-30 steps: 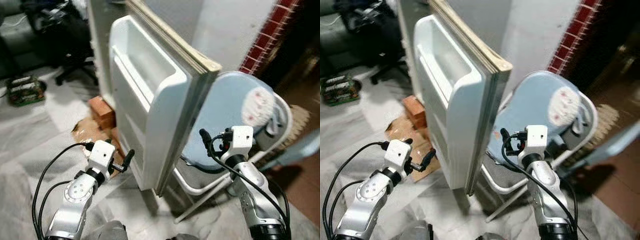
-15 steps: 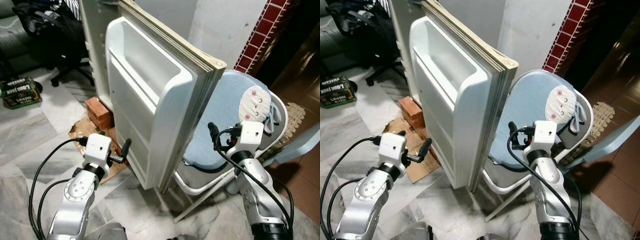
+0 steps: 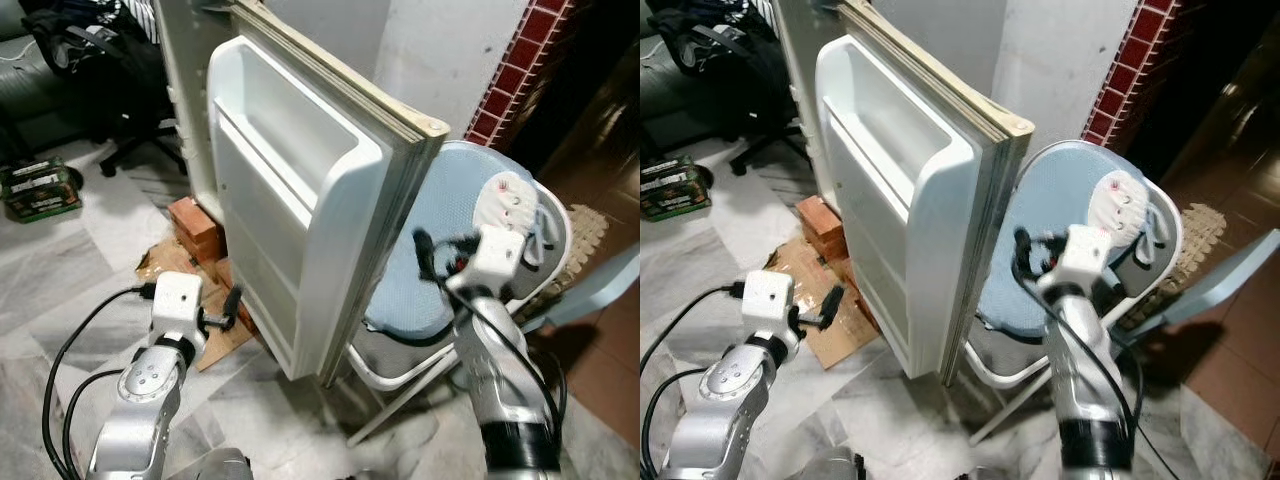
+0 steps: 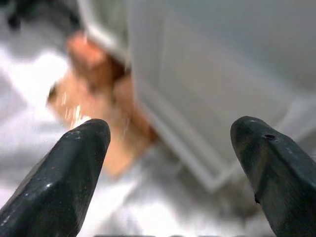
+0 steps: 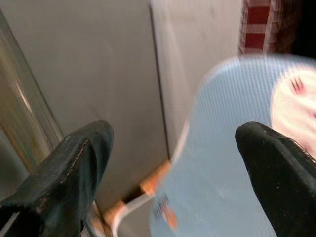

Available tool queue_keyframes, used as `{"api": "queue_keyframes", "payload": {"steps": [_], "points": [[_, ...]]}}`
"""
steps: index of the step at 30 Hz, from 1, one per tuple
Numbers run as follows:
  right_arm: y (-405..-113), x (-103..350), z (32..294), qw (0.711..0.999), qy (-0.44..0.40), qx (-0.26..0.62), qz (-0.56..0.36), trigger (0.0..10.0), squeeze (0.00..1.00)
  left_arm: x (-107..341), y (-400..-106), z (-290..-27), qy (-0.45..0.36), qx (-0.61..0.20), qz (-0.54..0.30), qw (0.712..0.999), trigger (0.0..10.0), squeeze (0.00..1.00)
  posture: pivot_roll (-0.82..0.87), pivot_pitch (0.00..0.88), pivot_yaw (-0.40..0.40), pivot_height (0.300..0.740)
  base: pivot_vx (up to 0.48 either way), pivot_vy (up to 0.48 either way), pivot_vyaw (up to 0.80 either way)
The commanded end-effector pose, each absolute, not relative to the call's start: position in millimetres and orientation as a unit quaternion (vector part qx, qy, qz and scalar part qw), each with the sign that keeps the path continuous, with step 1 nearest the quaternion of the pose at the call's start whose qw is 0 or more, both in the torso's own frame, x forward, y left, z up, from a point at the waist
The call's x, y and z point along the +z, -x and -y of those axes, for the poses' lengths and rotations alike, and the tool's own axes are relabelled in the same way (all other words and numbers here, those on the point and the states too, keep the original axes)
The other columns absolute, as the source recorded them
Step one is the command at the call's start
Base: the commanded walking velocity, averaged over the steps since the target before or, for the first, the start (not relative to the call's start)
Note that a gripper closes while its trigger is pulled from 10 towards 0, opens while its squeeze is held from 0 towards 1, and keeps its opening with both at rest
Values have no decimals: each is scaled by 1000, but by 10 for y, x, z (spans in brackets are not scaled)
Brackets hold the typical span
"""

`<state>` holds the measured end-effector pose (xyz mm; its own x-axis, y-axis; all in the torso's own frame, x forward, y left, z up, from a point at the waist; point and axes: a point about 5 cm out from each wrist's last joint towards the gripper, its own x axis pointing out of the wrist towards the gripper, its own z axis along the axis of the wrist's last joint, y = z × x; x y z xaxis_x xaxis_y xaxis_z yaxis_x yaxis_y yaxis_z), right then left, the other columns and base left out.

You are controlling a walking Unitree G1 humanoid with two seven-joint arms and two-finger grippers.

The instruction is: Restocking fridge

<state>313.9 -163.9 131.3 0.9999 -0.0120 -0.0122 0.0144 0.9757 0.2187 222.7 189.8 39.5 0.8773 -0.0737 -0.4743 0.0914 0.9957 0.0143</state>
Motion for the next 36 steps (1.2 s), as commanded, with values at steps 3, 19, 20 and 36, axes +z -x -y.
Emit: {"api": "queue_keyframes", "payload": {"steps": [3, 19, 20, 36], "points": [[-3320, 1421, 1558, 991, -134, -16, 7, 10000, 0, 98, -2039, -2104, -35, -10, -320, 947, 10000, 0, 144, 0, -57, 740, 0, 0, 0], [-2883, 2229, 571, 813, -224, 537, 12, 10000, 0, -232, -1885, -2181, 62, 56, -398, 914, 10000, 0, 142, 0, -106, 740, 0, 0, 0], [-2908, 2158, 607, 822, -208, 530, 0, 10000, 0, -244, -1885, -2173, 73, 57, -401, 911, 10000, 0, 139, 0, -106, 740, 0, 0, 0], [-3298, 1404, 1163, 964, -25, 247, -95, 10000, 0, -294, -1932, -2196, 78, 63, -407, 908, 10000, 0, 138, 0, -101, 740, 0, 0, 0]]}}
